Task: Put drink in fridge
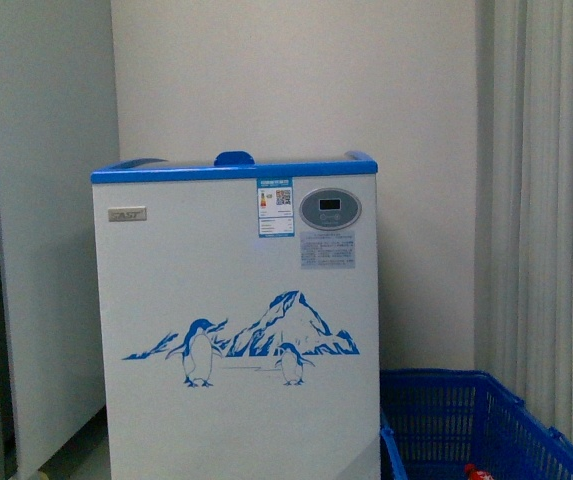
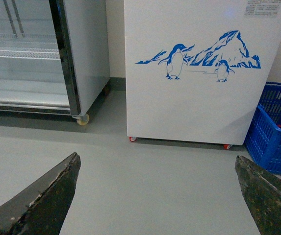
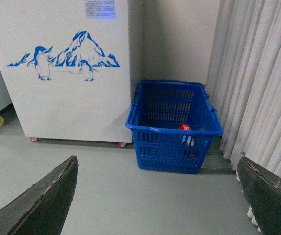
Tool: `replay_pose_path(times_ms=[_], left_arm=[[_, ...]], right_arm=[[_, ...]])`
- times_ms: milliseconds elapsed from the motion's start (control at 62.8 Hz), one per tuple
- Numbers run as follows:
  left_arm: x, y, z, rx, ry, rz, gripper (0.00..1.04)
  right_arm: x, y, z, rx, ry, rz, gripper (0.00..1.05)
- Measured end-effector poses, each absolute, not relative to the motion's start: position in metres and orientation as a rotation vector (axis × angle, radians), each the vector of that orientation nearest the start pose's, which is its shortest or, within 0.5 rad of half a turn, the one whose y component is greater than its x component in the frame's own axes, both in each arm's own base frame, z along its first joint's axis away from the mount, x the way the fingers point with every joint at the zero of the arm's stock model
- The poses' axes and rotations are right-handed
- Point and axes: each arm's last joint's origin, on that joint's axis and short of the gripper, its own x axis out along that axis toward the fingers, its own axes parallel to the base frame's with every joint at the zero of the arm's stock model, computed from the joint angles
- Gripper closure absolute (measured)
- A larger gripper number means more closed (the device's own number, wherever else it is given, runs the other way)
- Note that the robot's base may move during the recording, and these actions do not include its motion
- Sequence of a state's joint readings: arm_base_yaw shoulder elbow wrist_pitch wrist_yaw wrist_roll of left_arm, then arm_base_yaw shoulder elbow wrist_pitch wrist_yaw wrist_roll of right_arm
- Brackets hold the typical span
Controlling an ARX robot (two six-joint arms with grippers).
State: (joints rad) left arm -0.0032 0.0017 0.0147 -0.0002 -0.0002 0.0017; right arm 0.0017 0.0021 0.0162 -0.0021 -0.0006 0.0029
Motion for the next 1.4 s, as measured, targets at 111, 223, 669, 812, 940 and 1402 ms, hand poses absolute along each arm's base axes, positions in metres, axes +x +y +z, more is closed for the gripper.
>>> replay_pose_path(times_ms=[111, 223, 669, 812, 940, 1402], left_arm=[[0.0969, -0.0003, 0.1684, 0.002, -0.013, -0.003, 0.08], [0.0969, -0.0003, 0.1684, 0.002, -0.013, -0.003, 0.08], [0.0969, -0.0003, 0.1684, 0.002, -0.013, -0.003, 0.08], [0.0969, -0.0003, 0.1684, 0.002, -0.013, -0.003, 0.08], [0.0969, -0.0003, 0.1684, 0.002, -0.013, -0.003, 0.08], [0.0969, -0.0003, 0.1684, 0.002, -0.013, -0.003, 0.08]], right_arm=[[0.0968, 0.0001, 0.1687, 0.003, -0.012, 0.002, 0.07], [0.0968, 0.0001, 0.1687, 0.003, -0.012, 0.002, 0.07], [0.0968, 0.0001, 0.1687, 0.003, -0.012, 0.002, 0.07], [0.0968, 0.0001, 0.1687, 0.003, -0.012, 0.002, 0.07], [0.0968, 0.0001, 0.1687, 0.003, -0.012, 0.002, 0.07], [0.0968, 0.0001, 0.1687, 0.003, -0.012, 0.002, 0.07]])
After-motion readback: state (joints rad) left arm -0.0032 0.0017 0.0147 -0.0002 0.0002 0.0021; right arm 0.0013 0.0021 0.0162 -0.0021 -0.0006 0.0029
